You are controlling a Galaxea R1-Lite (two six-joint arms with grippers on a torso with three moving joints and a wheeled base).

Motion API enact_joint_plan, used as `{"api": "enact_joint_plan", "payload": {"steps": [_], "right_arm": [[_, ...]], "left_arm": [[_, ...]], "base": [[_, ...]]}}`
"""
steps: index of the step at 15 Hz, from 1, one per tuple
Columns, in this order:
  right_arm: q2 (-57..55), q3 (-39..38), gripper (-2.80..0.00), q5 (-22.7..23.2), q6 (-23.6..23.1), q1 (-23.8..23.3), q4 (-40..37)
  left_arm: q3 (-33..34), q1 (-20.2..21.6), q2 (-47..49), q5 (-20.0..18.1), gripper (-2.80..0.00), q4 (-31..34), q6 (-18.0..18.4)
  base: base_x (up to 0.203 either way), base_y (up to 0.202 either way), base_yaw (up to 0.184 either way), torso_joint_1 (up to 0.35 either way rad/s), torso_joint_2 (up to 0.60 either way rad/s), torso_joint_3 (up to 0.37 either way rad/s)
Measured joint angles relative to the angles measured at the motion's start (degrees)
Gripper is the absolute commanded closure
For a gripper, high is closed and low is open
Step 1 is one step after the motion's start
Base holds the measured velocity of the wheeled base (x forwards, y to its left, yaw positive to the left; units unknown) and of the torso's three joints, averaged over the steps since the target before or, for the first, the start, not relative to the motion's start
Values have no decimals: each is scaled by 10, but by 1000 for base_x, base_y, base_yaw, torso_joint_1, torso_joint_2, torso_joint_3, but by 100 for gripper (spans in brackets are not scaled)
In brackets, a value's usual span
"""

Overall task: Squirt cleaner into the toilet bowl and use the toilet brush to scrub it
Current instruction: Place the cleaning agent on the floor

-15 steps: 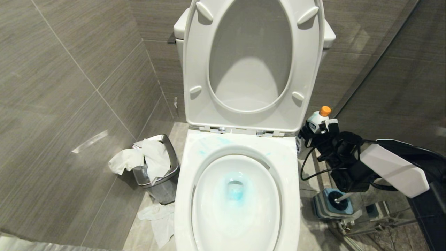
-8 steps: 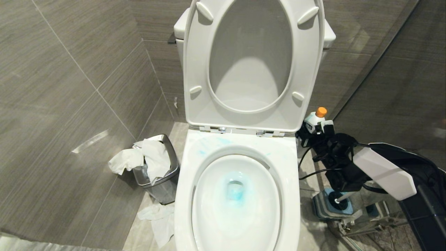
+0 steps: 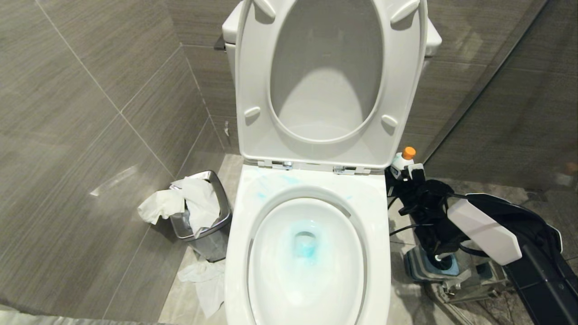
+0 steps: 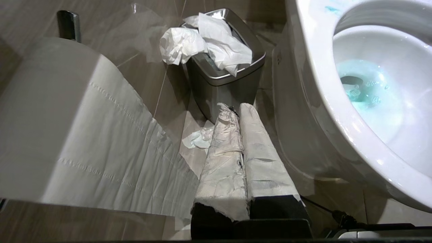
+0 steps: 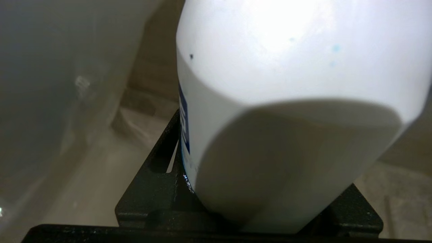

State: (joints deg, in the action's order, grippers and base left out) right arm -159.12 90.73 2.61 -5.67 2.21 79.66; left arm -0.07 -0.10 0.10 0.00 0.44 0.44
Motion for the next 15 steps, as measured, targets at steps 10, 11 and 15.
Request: {"api": "enact_joint_plan", "payload": {"steps": [10,11,15], "right_arm": [[-7,26,0,0,0,0,-5],[-6,26,0,0,0,-1,-5],[-2,34,0,1,-2,-1,-9]], "left_arm": [[0,0,0,0,0,1,0],[0,0,0,0,0,1,0],[0,0,0,0,0,1,0]], "base": [[0,0,0,3,3,-195],[0,0,0,-1,2,-186],[0,0,0,5,3,-191]]}}
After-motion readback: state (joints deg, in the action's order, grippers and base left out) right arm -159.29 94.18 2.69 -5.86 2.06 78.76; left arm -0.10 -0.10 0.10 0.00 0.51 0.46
